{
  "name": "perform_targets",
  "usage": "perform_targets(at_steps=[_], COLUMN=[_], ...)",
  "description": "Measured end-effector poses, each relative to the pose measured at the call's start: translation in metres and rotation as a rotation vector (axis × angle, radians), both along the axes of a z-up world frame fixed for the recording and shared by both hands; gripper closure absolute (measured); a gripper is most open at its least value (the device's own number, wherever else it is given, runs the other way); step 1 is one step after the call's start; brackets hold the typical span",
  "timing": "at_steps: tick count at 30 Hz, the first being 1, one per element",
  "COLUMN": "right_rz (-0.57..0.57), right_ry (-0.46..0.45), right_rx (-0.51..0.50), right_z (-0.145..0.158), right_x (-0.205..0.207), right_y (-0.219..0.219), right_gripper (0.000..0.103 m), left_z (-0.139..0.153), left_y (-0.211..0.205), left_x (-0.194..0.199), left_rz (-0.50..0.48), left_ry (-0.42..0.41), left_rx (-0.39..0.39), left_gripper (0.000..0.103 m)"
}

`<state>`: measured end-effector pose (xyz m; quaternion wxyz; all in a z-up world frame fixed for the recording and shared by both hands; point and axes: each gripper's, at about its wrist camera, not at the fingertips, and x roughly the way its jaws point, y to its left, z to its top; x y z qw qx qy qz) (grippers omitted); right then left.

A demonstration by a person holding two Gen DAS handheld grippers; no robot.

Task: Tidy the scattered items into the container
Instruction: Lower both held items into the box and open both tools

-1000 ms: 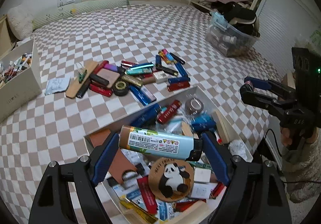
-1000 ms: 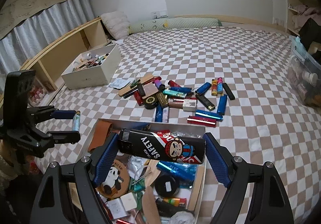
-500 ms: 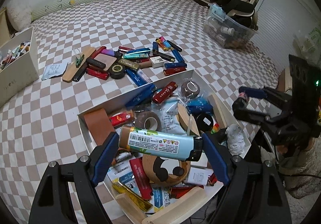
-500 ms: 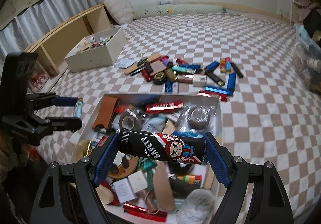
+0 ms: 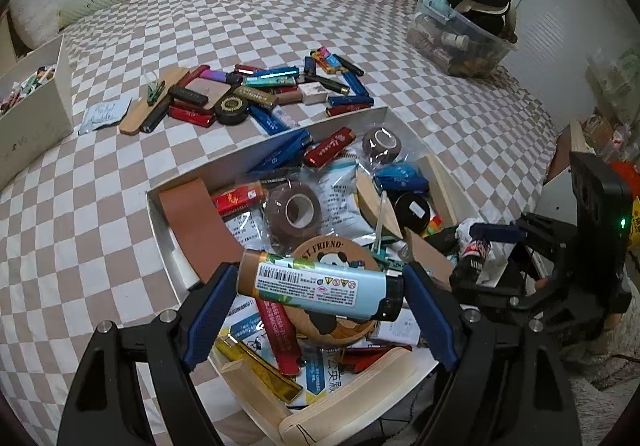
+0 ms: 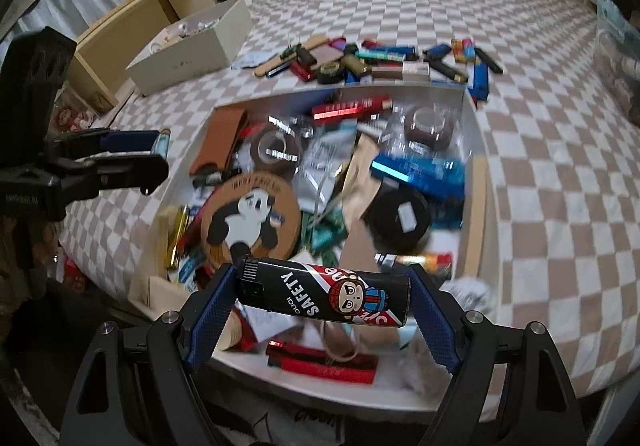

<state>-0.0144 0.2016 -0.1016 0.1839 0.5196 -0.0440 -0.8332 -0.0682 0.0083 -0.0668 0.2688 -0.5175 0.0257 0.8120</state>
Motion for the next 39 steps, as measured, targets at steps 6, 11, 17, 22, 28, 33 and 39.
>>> perform_targets(at_steps=[6,11,17,22,28,33,39], right_rz=[-0.010,-0.004,-0.002,0.006,0.009,0.008,0.020], right_ry=[-0.035,-0.084,-0.105,-0.101,-0.100,-0.099,-0.098], right_rx=[0.000,0.013,0.008,0.004,0.004,-0.013,-0.050], right_z=[-0.013,-0.026,-0.033,-0.033,-0.034,-0.032,-0.027], right_x=[0.008,0.013,0.016,0.017,0.019,0.020,0.023], right_y=[-0.003,-0.010,-0.014,-0.015,-0.015,-0.012,-0.012], right_gripper=[0.019,0.019,0.019,0.005,0.005,0.005,0.005], left_z=[-0.006,-0.014,-0.024,-0.034,-0.038,-0.044,-0.049], left_y=[0.003,0.008,0.011,0.013,0.026,0.038,0.049], left_x=[0.004,0.007,0.008,0.004,0.002,0.005,0.012], left_rz=[-0.008,-0.030,-0.034,-0.014,-0.013,-0.006,0.004], left_ry=[-0.014,-0.035,-0.087,-0.176,-0.253,-0.327,-0.378], left_rx=[-0.006,-0.022,-0.004,0.042,0.078,0.108,0.128], left_gripper=[0.019,0.019,0.019,0.019,0.019,0.019,0.019])
